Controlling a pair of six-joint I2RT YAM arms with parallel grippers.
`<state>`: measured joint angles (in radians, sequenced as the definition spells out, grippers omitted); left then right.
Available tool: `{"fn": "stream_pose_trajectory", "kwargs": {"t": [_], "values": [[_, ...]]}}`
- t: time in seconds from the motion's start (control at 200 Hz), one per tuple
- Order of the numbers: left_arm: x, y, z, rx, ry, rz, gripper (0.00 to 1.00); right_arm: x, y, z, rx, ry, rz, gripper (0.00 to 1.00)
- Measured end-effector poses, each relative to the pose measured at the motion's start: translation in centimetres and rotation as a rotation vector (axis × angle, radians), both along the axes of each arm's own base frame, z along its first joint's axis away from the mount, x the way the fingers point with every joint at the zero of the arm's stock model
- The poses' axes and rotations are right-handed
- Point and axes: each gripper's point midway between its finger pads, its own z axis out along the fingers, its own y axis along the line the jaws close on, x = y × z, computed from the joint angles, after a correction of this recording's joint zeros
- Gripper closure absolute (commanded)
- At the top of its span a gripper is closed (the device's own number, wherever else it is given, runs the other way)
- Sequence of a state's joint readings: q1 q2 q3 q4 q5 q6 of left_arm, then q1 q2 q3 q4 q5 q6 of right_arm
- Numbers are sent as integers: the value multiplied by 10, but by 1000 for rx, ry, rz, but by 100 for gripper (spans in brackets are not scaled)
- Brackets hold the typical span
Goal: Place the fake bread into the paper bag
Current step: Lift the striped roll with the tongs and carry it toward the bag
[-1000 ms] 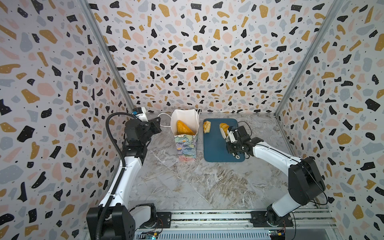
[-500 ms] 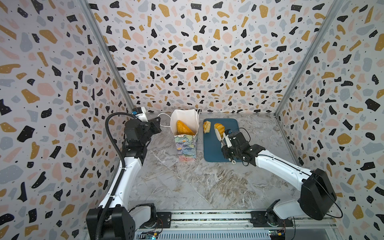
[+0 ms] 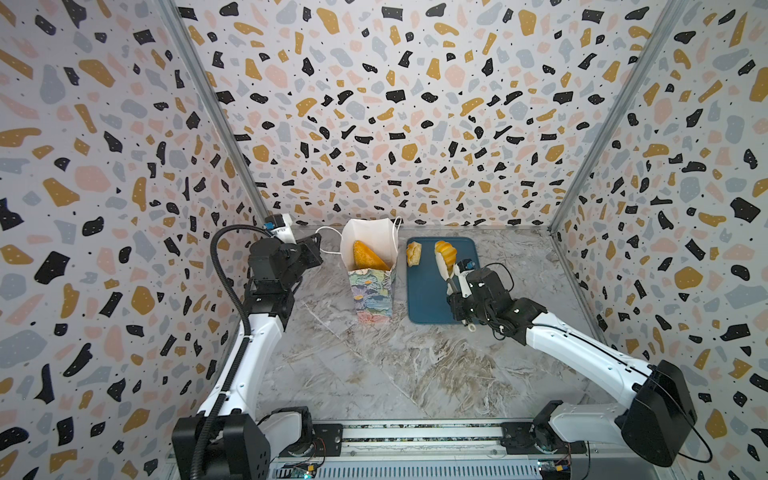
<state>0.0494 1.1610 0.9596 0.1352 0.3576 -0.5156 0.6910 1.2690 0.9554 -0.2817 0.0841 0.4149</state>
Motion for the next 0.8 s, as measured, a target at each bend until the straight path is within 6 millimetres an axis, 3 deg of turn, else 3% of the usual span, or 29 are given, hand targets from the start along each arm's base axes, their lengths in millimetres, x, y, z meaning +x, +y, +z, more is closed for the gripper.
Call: {"fn": "stream_pose_trajectory", "kwargs": {"t": [0.375,0.801], "values": [[0,0,0,3,-1,0,100,-11,12,24,53,-40,33,79],[0,0,0,3,-1,0,100,-22,44,85,153,-130,102,79]]}}
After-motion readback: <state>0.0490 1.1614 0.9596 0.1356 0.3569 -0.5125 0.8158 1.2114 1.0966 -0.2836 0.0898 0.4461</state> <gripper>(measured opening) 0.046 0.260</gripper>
